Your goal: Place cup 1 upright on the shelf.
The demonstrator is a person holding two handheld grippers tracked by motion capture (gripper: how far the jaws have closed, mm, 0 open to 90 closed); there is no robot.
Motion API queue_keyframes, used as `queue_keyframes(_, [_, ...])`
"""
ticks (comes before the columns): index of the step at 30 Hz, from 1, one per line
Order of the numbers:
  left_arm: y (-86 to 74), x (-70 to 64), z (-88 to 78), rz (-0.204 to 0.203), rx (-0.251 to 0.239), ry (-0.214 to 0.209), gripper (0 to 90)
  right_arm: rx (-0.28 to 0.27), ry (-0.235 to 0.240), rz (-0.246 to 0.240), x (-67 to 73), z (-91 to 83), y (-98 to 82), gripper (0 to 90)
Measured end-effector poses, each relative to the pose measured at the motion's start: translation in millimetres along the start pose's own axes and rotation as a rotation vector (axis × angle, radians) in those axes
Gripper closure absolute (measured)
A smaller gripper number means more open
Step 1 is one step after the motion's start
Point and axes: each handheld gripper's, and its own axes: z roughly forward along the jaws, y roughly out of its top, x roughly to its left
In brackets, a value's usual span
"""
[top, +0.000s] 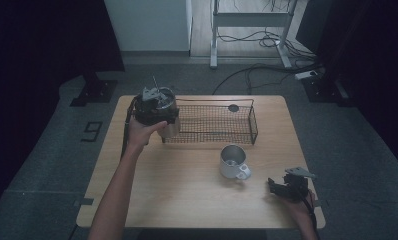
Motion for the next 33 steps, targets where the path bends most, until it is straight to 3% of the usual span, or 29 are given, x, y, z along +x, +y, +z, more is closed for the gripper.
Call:
queue_keyframes(11, [5.3,-3.4,11.1,0.008,0.011,-0.001,4.2,0.0,0.0,0.0,0.0,0.0,0.0,13.6])
queue_keyframes(21, [7.6,-1.3,20.6,-0.011,0.016,-0.002,4.2,-0.001,0.001,0.005,-1.4,0.6,0.5,13.6])
queue_keyframes(33, [18.8,-9.3,35.7,-0.002,0.02,-0.011,4.2,-0.001,0.001,0.004,-1.4,0.6,0.5,13.6])
